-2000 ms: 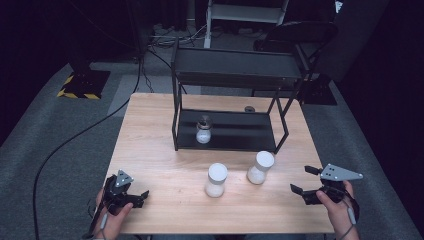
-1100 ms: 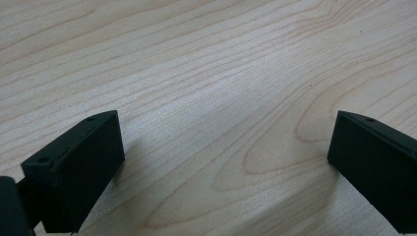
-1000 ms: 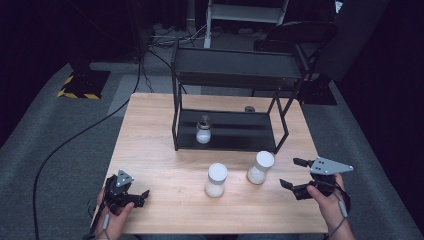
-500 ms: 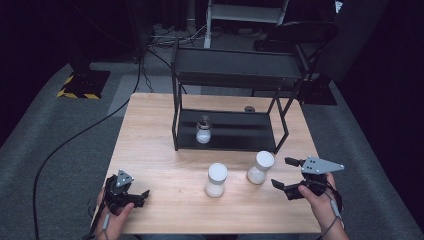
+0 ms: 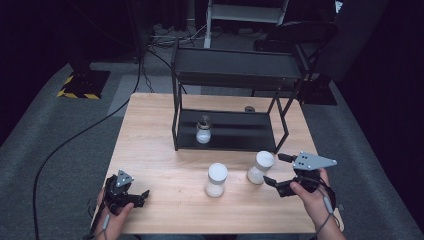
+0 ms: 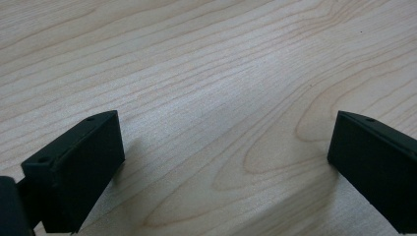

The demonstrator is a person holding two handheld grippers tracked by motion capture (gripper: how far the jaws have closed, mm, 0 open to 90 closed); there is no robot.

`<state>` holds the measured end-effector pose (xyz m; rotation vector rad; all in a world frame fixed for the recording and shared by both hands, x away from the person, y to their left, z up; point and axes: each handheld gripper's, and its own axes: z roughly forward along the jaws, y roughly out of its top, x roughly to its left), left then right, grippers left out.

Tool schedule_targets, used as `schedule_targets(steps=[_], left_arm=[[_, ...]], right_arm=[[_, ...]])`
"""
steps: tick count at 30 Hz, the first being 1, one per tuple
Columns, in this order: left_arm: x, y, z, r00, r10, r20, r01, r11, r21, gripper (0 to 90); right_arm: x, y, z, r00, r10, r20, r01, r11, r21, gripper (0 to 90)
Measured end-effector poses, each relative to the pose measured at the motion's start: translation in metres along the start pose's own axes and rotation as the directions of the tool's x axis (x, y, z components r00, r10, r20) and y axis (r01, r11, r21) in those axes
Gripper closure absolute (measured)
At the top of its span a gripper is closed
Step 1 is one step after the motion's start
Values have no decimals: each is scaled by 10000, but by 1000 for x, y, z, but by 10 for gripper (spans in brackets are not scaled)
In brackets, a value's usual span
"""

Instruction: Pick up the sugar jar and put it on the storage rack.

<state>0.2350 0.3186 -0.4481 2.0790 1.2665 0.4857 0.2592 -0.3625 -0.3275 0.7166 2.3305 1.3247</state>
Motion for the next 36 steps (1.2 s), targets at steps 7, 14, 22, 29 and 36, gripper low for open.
schedule_targets(steps=[7,14,22,29,36], left_arm=[[-2,0,1,9999,-84,-92,84,10000,-20,6],[-2,0,1,9999,-84,-90,84,10000,-19,6],[-2,0,0,9999,-92,-89,92,10000,-15,6],[-2,0,0,9999,-83,-75,83,10000,-14,6],[-2,0,0,10000,-72,-64,71,10000,-16,6]], right_arm=[[5,6,8,10000,29,84,-29,10000,-48,79],[7,11,14,9999,65,84,-65,10000,-19,78],[13,21,23,10000,-60,-17,60,10000,-23,78],[16,28,30,9998,-144,-103,144,9999,-22,78],[17,32,34,9999,-55,-84,55,10000,-68,71]])
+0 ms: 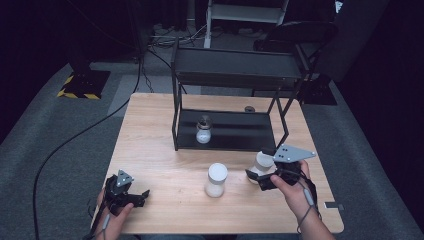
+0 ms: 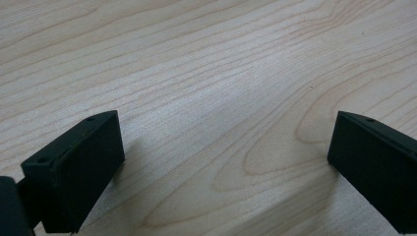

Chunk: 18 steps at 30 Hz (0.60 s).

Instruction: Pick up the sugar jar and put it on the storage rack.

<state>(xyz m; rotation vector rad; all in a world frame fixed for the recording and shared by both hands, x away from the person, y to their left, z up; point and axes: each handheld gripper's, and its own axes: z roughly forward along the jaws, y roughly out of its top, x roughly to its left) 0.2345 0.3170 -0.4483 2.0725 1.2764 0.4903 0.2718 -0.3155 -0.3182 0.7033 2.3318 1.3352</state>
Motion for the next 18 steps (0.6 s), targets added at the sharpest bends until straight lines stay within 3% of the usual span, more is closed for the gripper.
schedule_targets(steps=[18], left_arm=[[1,0,0,10000,37,29,-37,10000,-2,6]], right_arm=[[2,5,15,9997,11,-235,-8,9999,125,41]])
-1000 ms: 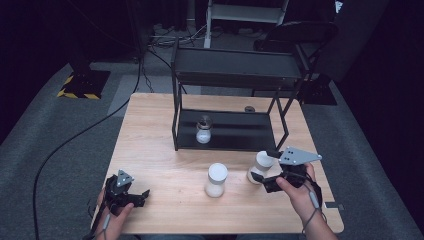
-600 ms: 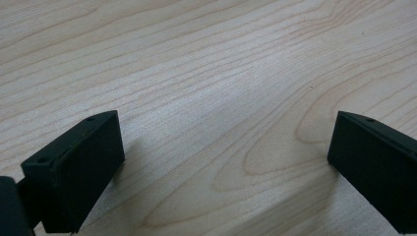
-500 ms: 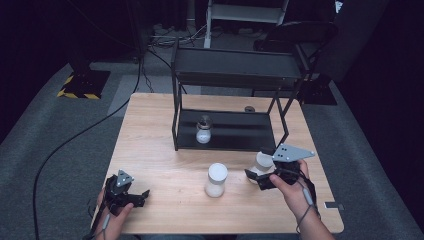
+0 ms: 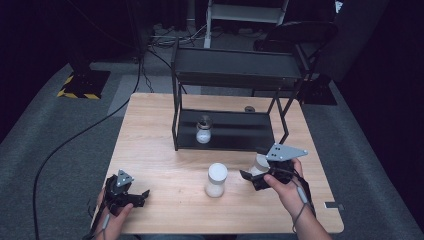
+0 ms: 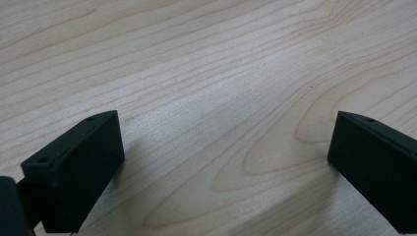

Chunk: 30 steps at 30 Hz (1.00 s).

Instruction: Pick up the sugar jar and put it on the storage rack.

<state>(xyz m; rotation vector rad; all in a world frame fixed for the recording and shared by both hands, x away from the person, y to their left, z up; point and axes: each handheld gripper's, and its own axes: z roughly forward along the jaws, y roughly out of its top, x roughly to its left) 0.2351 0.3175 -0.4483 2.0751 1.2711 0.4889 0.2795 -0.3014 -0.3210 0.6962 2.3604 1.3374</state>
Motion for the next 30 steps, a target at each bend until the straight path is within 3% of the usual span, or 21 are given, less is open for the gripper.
schedule_targets(steps=[15,18,30], left_arm=[[0,0,0,10000,20,14,-20,10000,-9,6],[0,0,0,10000,22,12,-22,10000,-7,6],[0,0,0,10000,24,13,-24,10000,-5,6]], right_arm=[[9,7,17,10000,-61,55,61,10000,25,31],[11,9,21,9995,-287,88,286,9995,92,30],[15,13,26,9999,-109,42,110,9999,-128,30]])
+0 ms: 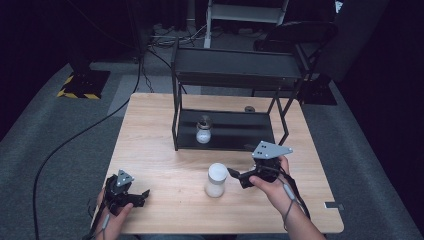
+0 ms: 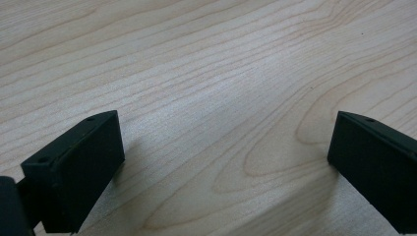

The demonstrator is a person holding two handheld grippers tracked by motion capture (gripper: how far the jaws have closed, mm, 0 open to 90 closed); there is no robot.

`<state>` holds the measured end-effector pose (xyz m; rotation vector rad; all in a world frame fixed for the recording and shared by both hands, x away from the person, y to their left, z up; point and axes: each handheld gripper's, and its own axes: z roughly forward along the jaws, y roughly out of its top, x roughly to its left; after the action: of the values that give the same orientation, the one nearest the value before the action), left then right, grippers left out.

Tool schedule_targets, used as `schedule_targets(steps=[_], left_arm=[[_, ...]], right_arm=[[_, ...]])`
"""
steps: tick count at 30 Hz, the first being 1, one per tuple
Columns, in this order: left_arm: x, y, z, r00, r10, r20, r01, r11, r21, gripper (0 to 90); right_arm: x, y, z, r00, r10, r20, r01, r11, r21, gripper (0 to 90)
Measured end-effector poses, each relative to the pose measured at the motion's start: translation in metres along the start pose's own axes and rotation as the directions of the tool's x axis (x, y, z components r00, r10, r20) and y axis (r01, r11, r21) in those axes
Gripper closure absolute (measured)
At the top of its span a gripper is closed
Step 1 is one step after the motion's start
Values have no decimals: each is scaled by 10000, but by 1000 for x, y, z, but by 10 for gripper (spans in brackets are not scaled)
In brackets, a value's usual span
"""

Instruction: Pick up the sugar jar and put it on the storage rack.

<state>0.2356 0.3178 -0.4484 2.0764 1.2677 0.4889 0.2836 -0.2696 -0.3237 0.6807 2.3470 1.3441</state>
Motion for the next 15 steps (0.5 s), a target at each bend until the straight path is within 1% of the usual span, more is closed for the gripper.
schedule_targets(steps=[8,15], left_arm=[[0,0,0,10000,-4,2,4,10000,-2,6],[0,0,0,10000,14,15,-14,10000,3,6]], right_arm=[[4,0,7,9999,123,-113,-124,9998,-124,30],[6,1,11,9997,135,-190,-140,9996,-238,30]])
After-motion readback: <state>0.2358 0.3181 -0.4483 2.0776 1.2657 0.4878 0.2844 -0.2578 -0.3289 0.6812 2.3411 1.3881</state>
